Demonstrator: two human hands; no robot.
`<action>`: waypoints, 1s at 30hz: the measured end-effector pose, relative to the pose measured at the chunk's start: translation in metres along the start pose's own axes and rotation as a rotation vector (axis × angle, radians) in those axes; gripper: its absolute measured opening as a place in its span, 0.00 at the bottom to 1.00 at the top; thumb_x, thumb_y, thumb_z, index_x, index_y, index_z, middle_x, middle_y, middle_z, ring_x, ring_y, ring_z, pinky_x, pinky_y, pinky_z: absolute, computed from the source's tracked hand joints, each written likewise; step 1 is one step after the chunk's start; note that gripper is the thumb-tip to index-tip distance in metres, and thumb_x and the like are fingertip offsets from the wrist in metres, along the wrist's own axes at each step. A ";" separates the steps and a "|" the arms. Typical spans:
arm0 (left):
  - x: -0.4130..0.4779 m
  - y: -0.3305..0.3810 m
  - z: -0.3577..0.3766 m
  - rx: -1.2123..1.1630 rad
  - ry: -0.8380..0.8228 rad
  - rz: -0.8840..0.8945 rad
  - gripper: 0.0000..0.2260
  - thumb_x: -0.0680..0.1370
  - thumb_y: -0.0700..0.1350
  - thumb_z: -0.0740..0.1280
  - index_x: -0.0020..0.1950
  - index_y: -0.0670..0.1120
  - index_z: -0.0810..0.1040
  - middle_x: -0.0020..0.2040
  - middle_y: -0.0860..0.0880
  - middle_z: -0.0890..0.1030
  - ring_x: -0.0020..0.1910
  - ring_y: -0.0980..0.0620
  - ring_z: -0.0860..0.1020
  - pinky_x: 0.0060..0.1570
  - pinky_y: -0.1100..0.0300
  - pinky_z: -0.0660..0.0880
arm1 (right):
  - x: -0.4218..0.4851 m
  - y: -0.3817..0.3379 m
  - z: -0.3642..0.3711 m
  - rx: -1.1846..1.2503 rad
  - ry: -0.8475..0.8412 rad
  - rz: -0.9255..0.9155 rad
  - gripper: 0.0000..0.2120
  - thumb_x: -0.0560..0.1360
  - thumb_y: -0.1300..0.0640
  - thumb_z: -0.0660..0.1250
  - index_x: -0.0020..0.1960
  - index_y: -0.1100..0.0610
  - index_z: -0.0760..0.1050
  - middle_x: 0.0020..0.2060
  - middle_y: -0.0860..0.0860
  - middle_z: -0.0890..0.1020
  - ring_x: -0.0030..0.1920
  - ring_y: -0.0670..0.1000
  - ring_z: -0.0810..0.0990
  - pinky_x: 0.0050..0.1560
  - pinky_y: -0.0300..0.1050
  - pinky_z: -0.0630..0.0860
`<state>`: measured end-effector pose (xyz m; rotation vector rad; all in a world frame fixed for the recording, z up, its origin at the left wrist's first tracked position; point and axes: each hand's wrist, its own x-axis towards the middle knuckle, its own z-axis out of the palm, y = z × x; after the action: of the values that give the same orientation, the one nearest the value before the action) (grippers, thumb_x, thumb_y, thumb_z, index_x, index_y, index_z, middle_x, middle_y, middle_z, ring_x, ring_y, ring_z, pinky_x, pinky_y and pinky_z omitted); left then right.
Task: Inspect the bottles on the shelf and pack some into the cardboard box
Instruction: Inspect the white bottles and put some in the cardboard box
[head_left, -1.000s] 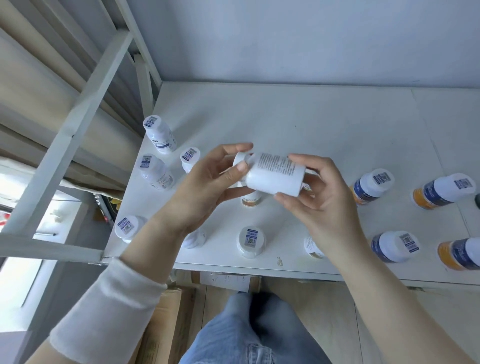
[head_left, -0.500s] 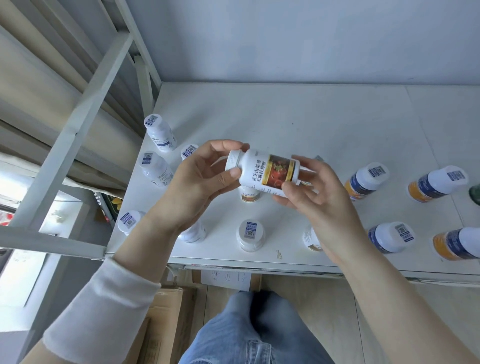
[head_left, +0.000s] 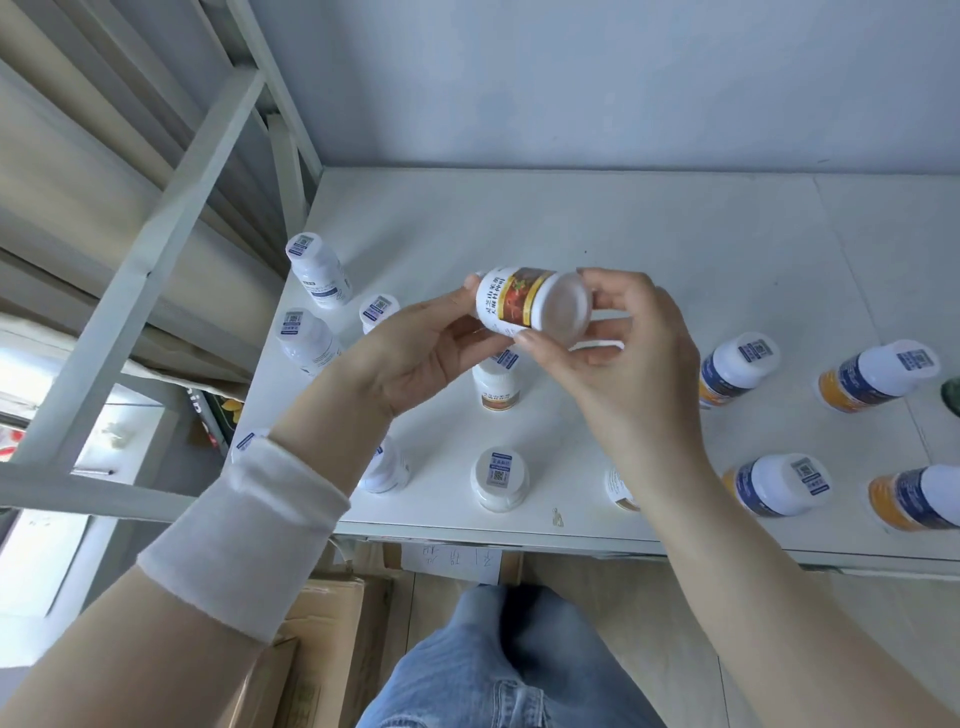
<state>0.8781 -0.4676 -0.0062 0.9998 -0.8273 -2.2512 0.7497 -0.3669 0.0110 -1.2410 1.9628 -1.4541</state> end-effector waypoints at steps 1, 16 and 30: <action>0.003 -0.001 0.001 -0.047 -0.006 -0.029 0.13 0.80 0.45 0.58 0.56 0.38 0.76 0.51 0.43 0.81 0.46 0.51 0.83 0.46 0.61 0.80 | 0.002 -0.002 0.002 -0.074 0.030 -0.059 0.25 0.60 0.52 0.78 0.54 0.55 0.75 0.49 0.54 0.77 0.42 0.50 0.80 0.41 0.42 0.78; 0.049 0.056 -0.015 1.078 0.085 0.375 0.15 0.74 0.41 0.70 0.58 0.53 0.77 0.54 0.57 0.79 0.51 0.65 0.78 0.49 0.73 0.72 | 0.045 0.037 -0.014 -0.406 -0.165 -0.100 0.29 0.65 0.56 0.76 0.63 0.60 0.70 0.59 0.59 0.70 0.59 0.58 0.72 0.58 0.50 0.70; 0.092 0.029 -0.033 1.495 -0.009 0.434 0.17 0.74 0.36 0.68 0.60 0.49 0.76 0.59 0.46 0.73 0.59 0.50 0.72 0.57 0.61 0.71 | 0.074 0.043 -0.011 -0.735 -0.315 -0.128 0.31 0.68 0.52 0.73 0.67 0.57 0.65 0.63 0.59 0.66 0.65 0.59 0.64 0.56 0.51 0.68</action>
<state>0.8573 -0.5597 -0.0451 1.1253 -2.5225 -0.9924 0.6846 -0.4197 -0.0105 -1.7818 2.2853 -0.5070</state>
